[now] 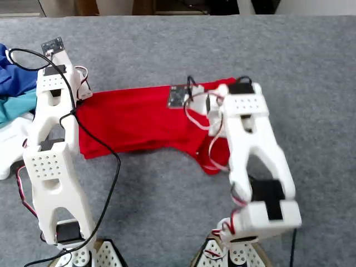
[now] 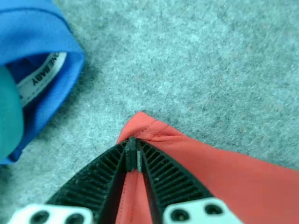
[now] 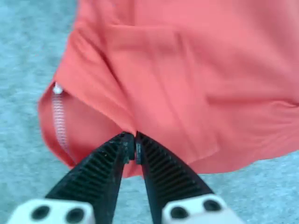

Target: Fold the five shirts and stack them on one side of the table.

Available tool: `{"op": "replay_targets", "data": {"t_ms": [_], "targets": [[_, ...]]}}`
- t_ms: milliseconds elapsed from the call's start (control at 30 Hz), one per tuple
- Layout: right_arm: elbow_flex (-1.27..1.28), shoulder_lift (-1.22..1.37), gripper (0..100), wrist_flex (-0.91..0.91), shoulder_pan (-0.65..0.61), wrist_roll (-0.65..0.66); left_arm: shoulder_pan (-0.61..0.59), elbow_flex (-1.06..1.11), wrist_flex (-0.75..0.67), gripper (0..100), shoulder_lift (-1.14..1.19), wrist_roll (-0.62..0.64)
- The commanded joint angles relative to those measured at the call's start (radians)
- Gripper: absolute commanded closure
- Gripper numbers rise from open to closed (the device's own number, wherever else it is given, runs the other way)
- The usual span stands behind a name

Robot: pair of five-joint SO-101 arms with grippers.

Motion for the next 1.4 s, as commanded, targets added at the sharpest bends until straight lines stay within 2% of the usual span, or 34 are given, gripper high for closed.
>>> {"op": "replay_targets", "data": {"t_ms": [0, 333, 700, 767, 900, 1000, 1100, 1233, 1367], "targets": [[-0.254, 0.119, 99.4, 0.074, 0.039, 0.028, -0.006, -0.048, 0.009, 98, -0.010, -0.011], [-0.733, 0.444, 99.4, 0.255, 0.041, 0.095, 0.002, -0.044, 0.009, 98, -0.010, -0.012], [-1.052, 0.674, 98.5, 0.318, 0.008, 0.112, 0.003, -0.041, 0.009, 98, -0.010, -0.034], [-1.076, 0.690, 93.8, 0.318, 0.002, 0.110, 0.003, -0.041, 0.009, 98, -0.010, -0.034], [-1.106, 0.694, 77.8, 0.316, 0.002, 0.084, 0.003, -0.041, 0.009, 98, -0.010, -0.034], [-1.112, 0.690, 71.6, 0.316, 0.008, 0.075, 0.003, -0.041, 0.009, 98, -0.010, -0.035], [-1.127, 0.679, 73.0, 0.365, 0.024, 0.072, 0.003, -0.041, 0.009, 98, -0.010, -0.035], [-1.171, 0.631, 81.6, 0.500, 0.062, 0.061, 0.003, -0.043, 0.009, 98, -0.010, -0.035], [-1.109, 0.533, 87.8, 0.517, 0.134, 0.035, 0.003, -0.043, 0.009, 98, -0.010, -0.035]]}}
